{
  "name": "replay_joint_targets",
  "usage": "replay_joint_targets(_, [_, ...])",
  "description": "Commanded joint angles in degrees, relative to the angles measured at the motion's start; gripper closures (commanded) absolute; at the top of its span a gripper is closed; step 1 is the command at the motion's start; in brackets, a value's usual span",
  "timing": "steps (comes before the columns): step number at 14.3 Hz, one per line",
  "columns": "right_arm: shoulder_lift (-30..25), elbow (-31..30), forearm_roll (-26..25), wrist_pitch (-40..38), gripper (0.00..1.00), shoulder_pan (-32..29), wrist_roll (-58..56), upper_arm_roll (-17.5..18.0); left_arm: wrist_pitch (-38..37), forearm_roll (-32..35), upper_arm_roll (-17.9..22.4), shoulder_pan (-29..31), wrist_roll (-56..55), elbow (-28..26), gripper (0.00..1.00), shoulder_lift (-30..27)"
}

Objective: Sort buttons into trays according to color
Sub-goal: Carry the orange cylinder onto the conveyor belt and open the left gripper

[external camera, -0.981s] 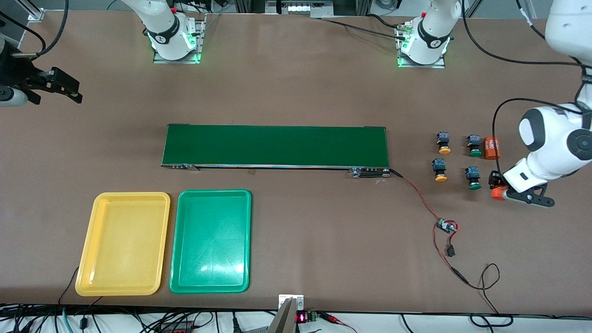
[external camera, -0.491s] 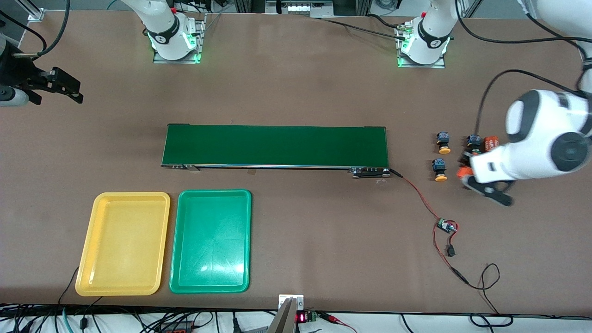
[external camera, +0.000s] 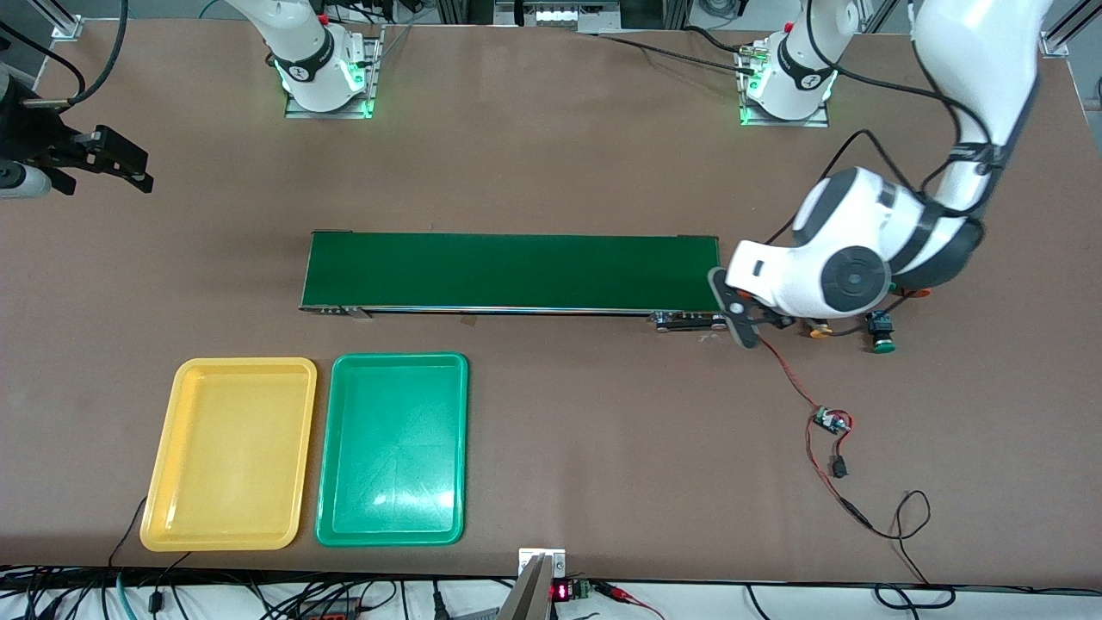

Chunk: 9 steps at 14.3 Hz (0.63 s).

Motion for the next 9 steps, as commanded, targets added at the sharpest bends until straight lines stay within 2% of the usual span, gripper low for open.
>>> replay_joint_targets(1, [-0.43, -0.72, -0.16, 0.84, 0.00, -0.47, -0.60, 0.20, 7.99, 0.97, -0.29, -3.29, 5.40, -4.49, 0.82, -0.43])
replay_joint_targets(4, [-0.43, -0.72, -0.16, 0.84, 0.00, -0.30, -0.59, 0.20, 21.26, 0.97, -0.29, -3.65, 5.94, -12.65, 0.82, -0.52])
replay_joint_targets(6, [-0.43, -0.72, -0.16, 0.75, 0.00, -0.39, -0.59, 0.20, 23.76, 1.05, -0.72, -4.26, 5.94, -15.13, 0.81, -1.22])
replay_joint_targets(7, [-0.43, -0.72, -0.16, 0.75, 0.00, -0.39, -0.59, 0.20, 23.59, 1.06, -1.07, -4.35, 6.03, -15.14, 0.77, -1.31])
replay_joint_targets(8, [-0.43, -0.72, -0.16, 0.84, 0.00, -0.39, -0.59, 0.20, 23.50, 1.06, -1.16, -4.35, 6.03, -15.14, 0.56, -1.31])
replay_joint_targets(9, [-0.34, -0.72, -0.16, 0.84, 0.00, -0.39, -0.68, 0.20, 23.41, 1.14, -1.16, -4.35, 6.03, -15.14, 0.01, -1.31])
